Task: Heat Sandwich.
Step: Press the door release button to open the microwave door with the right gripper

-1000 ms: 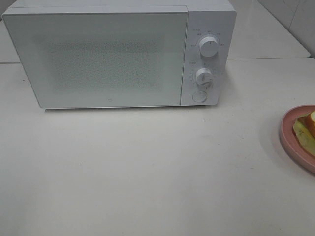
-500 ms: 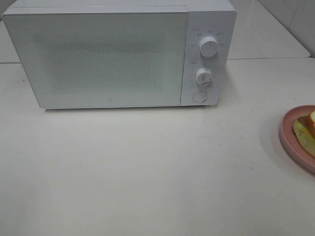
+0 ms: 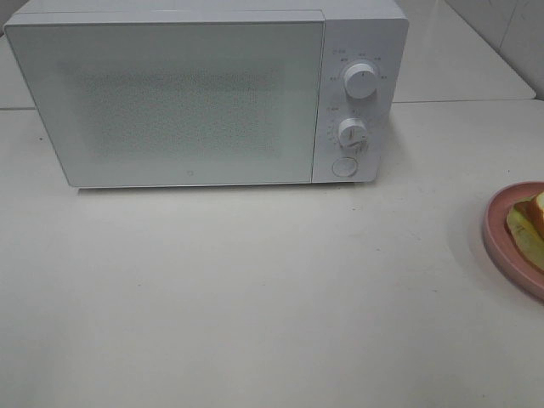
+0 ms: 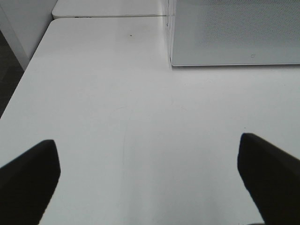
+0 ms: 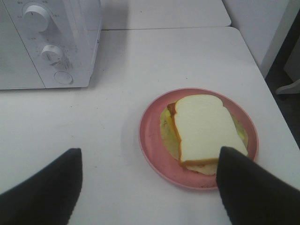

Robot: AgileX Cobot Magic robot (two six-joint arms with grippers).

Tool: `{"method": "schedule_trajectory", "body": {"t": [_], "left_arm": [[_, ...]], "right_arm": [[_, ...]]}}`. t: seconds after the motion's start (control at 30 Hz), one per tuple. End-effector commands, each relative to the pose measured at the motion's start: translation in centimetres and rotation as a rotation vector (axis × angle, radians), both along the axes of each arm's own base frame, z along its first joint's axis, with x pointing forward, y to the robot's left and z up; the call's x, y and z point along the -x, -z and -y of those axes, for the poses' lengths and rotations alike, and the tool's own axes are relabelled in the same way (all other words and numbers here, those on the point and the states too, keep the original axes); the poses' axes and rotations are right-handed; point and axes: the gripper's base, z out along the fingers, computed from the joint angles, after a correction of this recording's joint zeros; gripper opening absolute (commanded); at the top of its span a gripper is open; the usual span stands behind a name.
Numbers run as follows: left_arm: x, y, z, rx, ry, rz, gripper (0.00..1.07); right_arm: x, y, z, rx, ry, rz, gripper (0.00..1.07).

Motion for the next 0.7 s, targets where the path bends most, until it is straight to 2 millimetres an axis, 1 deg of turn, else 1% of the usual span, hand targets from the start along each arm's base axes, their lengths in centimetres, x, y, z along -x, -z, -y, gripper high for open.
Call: {"method": "schedule_trajectory", "body": {"t": [0.03, 0.17, 0.23, 0.33, 0.4, 0.47, 0.57, 0.67, 0.7], "left_arm": [[0.4, 0.0, 0.1, 0.006, 0.0, 0.029, 0.98], [0.4, 0.0, 0.1, 0.006, 0.0, 0.029, 0.98], [0.4, 0.0, 0.1, 0.006, 0.0, 0.029, 0.98], [0.4, 0.0, 0.1, 0.006, 0.0, 0.029, 0.98], [0.4, 0.0, 0.1, 0.006, 0.0, 0.029, 0.98], [0.4, 0.0, 0.1, 0.006, 0.0, 0.029, 0.98], [0.4, 0.0, 0.1, 0.006, 0.0, 0.029, 0.98], [0.4, 0.0, 0.1, 0.006, 0.0, 0.029, 0.98], [0.4, 0.0, 0.1, 0.006, 0.0, 0.029, 0.98]], "right_arm": [[-0.8, -0.5, -0.1, -0.006, 0.005, 0.025, 0.77], [-2.6, -0.5, -0.2, -0.002, -0.002, 0.006, 0.76], [-2.8, -0.5, -0.3, -0.001, -0.004, 0.004, 0.76], [-4.2, -0.4, -0.4, -0.001, -0.009, -0.016, 0.76], [-4.4, -0.4, -0.4, 0.0, -0.011, -0.015, 0.76], [-5.4, -0.4, -0.5, 0.0, -0.016, -0.011, 0.76], [-6.0, -0.4, -0.6, 0.001, -0.019, -0.008, 0.76], [-7.3, -0.3, -0.8, 0.001, -0.027, 0.001, 0.76], [-7.3, -0.3, -0.8, 0.001, -0.027, 0.001, 0.76]]}}
